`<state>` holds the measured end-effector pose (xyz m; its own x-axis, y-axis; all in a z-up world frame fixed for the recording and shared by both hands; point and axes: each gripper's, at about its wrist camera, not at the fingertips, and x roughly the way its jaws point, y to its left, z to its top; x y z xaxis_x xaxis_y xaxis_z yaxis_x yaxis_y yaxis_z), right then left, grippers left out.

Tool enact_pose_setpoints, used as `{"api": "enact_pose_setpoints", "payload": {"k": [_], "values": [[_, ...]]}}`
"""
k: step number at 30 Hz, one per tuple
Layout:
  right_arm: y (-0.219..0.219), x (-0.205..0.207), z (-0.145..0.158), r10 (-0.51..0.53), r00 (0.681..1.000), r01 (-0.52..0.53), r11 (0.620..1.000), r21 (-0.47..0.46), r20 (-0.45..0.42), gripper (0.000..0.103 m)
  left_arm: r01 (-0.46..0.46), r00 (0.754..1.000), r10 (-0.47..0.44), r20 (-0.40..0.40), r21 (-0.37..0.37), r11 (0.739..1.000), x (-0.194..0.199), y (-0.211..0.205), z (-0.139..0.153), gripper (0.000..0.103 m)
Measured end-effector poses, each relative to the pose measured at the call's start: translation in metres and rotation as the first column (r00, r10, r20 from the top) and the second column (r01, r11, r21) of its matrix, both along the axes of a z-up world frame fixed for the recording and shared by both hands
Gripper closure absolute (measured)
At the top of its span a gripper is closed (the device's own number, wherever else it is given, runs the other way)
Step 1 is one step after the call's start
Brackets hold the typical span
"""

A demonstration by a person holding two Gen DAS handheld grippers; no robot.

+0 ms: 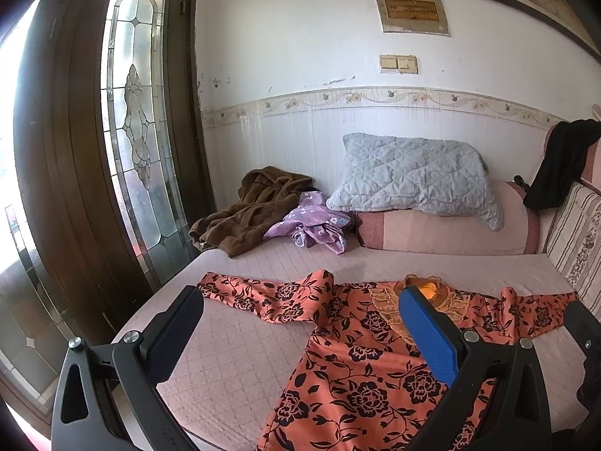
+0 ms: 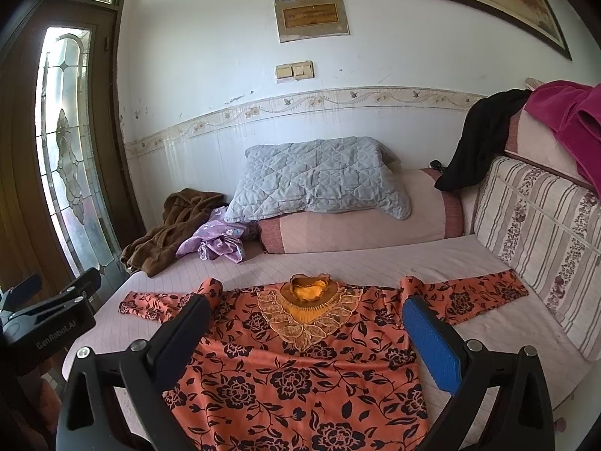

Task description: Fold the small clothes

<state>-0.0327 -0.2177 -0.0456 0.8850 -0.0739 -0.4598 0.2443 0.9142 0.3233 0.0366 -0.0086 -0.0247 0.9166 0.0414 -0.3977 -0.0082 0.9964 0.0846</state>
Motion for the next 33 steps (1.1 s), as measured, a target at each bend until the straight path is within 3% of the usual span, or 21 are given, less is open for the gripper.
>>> {"api": "enact_pose_setpoints", "payload": {"k": [28, 30, 33], "values": [[-0.032, 0.059, -0.050, -0.018, 0.997, 0.022, 0.998, 0.053, -0.079, 0.000, 0.021, 0.997, -0.017, -0.079, 0.051, 0.998, 0.056, -0.035, -0.033, 0.000], [-0.037, 0.065, -0.057, -0.021, 0.996, 0.026, 0.998, 0.061, -0.090, 0.000, 0.027, 0.995, -0.021, -0.097, 0.057, 0.998, 0.067, -0.040, -0.042, 0.000], [-0.053, 0.079, -0.082, -0.029, 0.991, 0.042, 0.994, 0.102, -0.128, 0.000, 0.064, 0.981, -0.056, -0.187, 0.039, 0.997, 0.099, -0.050, -0.070, 0.000]]}}
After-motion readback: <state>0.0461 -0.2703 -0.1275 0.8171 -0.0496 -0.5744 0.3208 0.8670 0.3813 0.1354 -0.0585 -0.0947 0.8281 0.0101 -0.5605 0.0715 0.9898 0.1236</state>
